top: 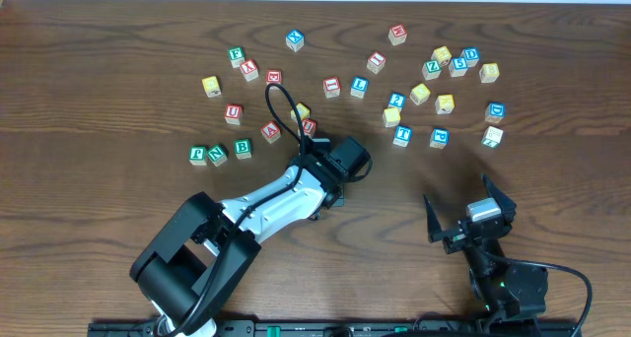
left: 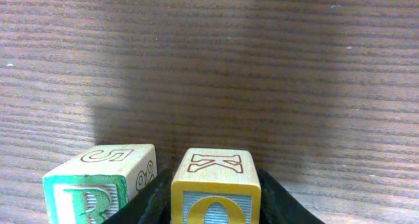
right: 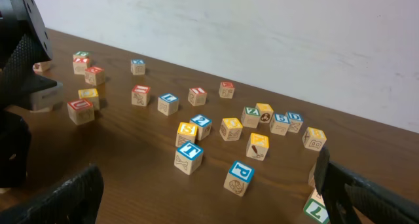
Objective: Spell out ROBOT
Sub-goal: 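Lower the O block beside the R block and open the left gripper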
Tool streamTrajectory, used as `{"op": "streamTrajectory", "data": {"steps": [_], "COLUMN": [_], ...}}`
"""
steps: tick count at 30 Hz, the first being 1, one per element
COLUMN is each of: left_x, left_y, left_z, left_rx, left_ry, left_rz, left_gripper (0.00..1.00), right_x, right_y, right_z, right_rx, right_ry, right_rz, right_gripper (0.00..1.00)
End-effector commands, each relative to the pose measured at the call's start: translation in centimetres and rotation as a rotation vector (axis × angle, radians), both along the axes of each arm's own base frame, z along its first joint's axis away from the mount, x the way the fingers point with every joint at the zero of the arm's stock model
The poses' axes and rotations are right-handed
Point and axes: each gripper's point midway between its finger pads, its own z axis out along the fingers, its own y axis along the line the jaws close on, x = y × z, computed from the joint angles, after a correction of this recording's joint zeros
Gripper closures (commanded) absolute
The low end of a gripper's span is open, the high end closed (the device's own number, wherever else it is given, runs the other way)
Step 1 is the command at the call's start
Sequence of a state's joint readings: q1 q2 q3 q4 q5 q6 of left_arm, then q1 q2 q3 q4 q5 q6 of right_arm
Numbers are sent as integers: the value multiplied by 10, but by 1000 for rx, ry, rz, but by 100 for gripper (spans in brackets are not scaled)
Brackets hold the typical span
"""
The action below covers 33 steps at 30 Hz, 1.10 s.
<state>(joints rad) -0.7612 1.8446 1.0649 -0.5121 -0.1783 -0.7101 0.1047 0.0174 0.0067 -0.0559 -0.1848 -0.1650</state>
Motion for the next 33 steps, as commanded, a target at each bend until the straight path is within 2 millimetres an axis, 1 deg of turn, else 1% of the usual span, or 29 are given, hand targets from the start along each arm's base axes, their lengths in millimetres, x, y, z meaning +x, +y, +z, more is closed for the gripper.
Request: {"op": "streamTrajectory", "data": {"steps": [1, 28, 30, 33], "left_x": [-4, 0, 1, 4], "left_y": [6, 3, 2, -1], "left_z": [-7, 1, 4, 15], "left_rx": [20, 6, 1, -13], "left_ry": [15, -7, -14, -36], "left_rz": [6, -16, -18, -37], "left_gripper": [57, 55, 56, 56], "right_x": [0, 0, 0, 0], "right_y": [-2, -2, -2, -2], "right_z": [0, 0, 0, 0], "right_rx": [11, 11, 11, 11], "right_ry": [3, 3, 3, 3], "right_rz": [-6, -6, -6, -7], "right_gripper": [1, 1, 1, 1]}}
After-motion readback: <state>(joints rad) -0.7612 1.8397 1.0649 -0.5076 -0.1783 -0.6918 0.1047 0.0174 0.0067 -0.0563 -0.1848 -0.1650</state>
